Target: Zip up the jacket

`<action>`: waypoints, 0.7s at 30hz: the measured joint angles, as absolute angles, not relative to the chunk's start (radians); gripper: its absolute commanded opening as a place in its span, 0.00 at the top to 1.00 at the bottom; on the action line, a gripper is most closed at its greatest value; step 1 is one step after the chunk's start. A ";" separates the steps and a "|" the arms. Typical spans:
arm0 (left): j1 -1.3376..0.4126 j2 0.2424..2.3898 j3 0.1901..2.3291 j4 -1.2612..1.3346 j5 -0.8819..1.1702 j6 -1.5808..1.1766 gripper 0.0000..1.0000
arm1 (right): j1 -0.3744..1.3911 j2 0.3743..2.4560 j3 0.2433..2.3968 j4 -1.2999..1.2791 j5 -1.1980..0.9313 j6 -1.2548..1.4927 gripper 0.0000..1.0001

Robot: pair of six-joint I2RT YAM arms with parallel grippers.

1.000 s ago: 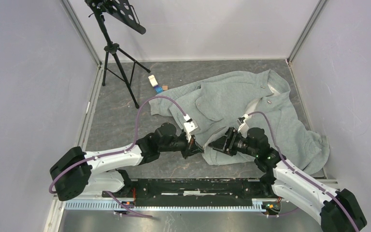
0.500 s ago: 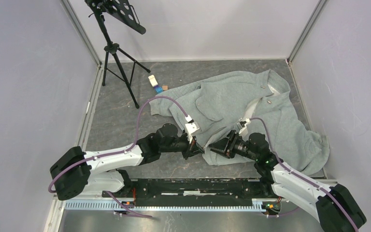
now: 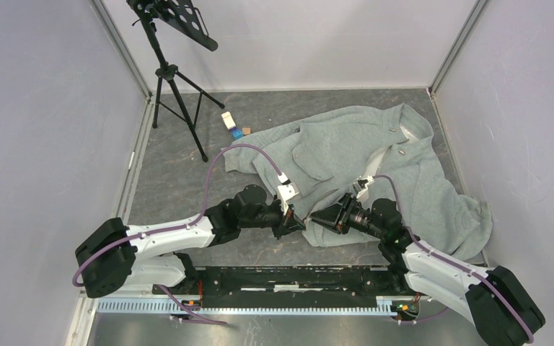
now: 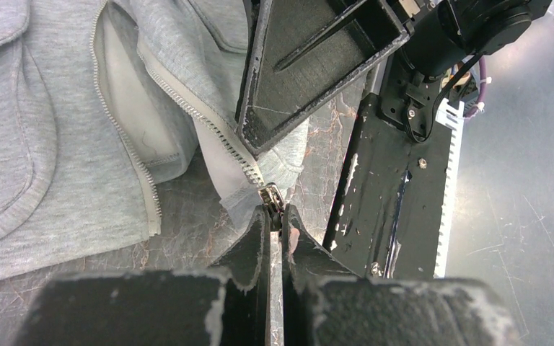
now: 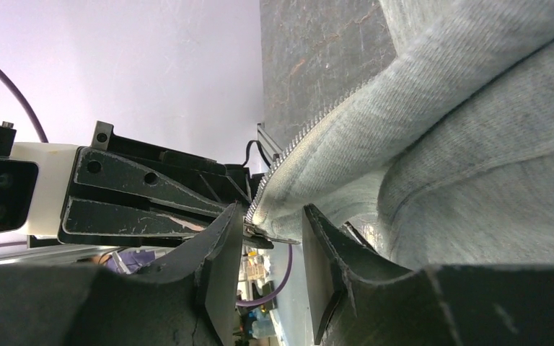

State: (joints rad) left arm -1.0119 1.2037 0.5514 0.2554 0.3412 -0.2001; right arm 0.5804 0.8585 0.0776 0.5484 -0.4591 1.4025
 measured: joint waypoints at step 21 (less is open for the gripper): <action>-1.020 1.223 0.568 0.253 0.318 -0.200 0.98 | 0.580 0.916 0.054 0.655 -0.474 1.428 0.69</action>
